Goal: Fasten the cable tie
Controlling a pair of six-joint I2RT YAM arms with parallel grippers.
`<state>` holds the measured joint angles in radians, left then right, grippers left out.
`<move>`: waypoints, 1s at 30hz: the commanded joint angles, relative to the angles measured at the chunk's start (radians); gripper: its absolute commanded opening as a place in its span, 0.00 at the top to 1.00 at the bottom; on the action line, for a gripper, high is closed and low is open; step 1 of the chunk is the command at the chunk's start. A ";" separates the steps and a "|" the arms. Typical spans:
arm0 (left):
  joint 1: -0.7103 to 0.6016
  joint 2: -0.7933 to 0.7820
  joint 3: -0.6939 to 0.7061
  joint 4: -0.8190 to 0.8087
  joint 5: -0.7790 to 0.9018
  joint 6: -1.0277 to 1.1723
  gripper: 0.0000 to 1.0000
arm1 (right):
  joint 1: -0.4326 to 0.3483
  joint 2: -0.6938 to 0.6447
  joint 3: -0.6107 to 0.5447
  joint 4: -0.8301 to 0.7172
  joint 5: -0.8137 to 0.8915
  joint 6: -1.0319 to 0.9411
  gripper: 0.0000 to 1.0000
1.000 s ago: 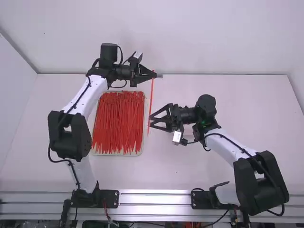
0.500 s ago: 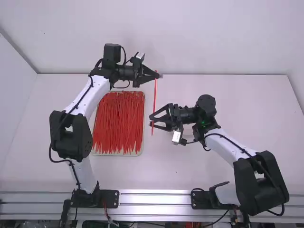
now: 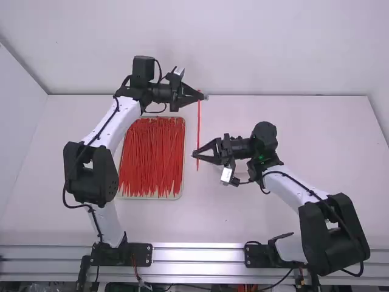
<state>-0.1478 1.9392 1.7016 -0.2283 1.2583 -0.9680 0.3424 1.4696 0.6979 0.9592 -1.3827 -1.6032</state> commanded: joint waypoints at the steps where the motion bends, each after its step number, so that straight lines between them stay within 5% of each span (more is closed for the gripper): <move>1: 0.002 -0.009 -0.001 0.000 0.008 0.023 0.98 | -0.002 -0.004 -0.006 0.003 -0.008 0.005 1.00; 27: -0.010 -0.009 -0.001 0.001 -0.022 0.061 0.98 | -0.053 -0.003 -0.006 0.004 -0.008 0.095 1.00; 30: -0.008 -0.009 -0.001 0.000 -0.022 0.068 0.98 | -0.046 -0.003 -0.006 0.005 -0.004 0.051 0.89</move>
<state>-0.1490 1.9392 1.7016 -0.2276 1.2186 -0.9218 0.2901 1.4696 0.6975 0.9615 -1.3949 -1.5284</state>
